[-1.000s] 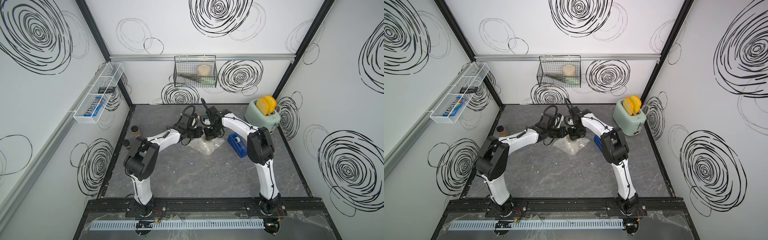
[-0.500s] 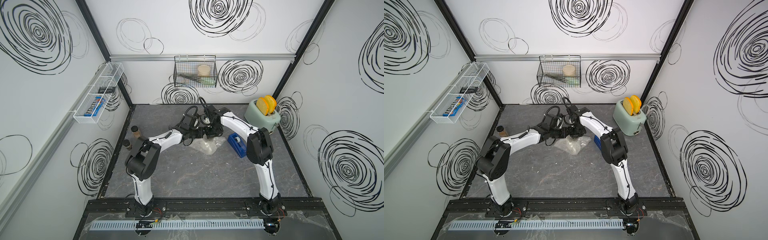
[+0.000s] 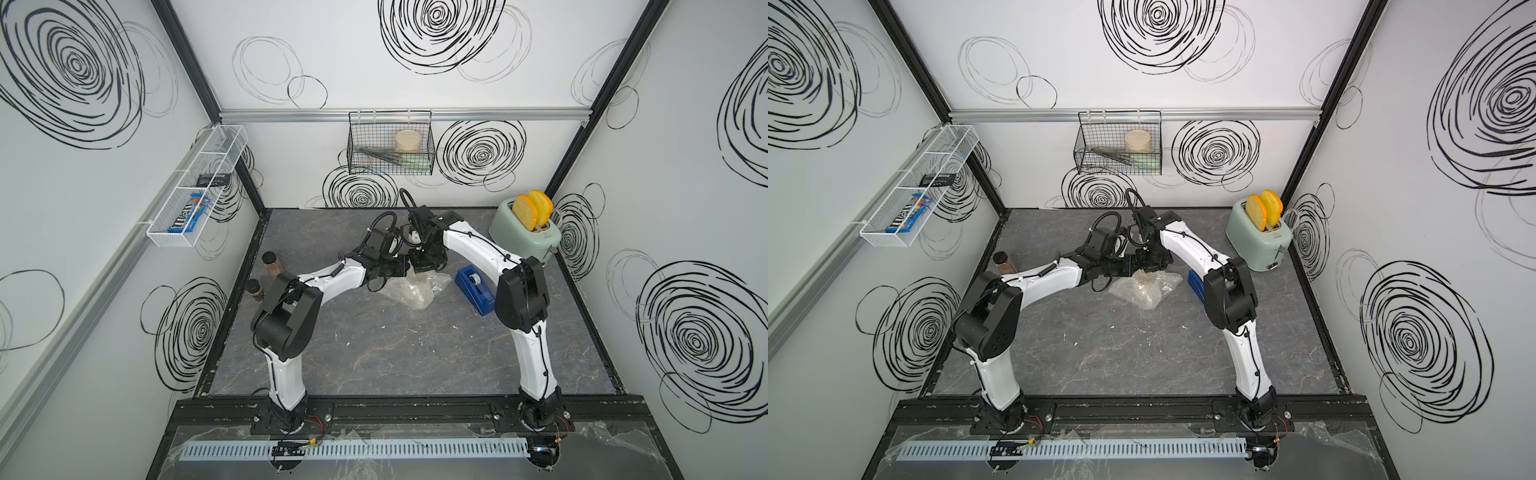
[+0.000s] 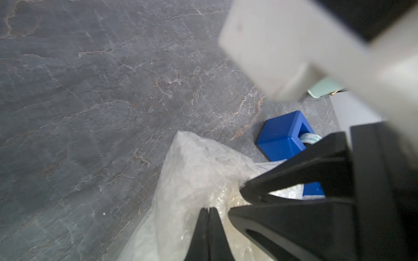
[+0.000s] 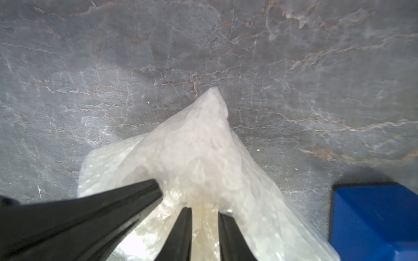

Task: Wrap mugs in bubble wrap
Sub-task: Stick the tape on the bubble wrap.

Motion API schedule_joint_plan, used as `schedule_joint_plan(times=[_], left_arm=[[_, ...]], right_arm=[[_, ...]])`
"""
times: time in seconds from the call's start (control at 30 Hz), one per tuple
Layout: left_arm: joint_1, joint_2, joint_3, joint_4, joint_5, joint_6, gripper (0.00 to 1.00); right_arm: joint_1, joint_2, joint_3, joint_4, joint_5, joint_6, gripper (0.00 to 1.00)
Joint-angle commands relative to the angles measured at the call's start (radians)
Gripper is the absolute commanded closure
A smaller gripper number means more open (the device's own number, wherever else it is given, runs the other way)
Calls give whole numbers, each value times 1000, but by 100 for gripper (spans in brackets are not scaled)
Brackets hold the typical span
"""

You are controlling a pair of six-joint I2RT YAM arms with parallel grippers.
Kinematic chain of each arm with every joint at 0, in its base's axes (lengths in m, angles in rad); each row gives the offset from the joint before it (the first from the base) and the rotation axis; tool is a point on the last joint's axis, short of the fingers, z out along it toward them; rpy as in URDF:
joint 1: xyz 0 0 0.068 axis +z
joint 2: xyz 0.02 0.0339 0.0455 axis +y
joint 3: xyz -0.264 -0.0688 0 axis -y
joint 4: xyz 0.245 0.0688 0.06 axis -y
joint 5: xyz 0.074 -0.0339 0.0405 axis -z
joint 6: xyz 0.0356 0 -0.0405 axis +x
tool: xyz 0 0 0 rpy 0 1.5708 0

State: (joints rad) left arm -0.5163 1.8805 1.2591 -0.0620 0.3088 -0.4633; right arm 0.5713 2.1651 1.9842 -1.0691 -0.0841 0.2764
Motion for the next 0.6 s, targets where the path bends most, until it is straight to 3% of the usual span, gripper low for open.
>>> schedule_joint_plan(times=[0.0, 0.07, 0.2, 0.57], left_arm=[[-10, 48, 2, -71, -23, 11, 100], [-10, 48, 2, -71, -23, 11, 100], [-9, 48, 4, -71, -23, 11, 100], [-9, 55, 2, -68, -25, 12, 100]], right_arm=[[-1, -80, 33, -34, 25, 13, 72], [-3, -98, 10, -8, -8, 12, 77], [-6, -114, -77, 64, -77, 11, 100], [-20, -48, -237, 184, -118, 17, 100]])
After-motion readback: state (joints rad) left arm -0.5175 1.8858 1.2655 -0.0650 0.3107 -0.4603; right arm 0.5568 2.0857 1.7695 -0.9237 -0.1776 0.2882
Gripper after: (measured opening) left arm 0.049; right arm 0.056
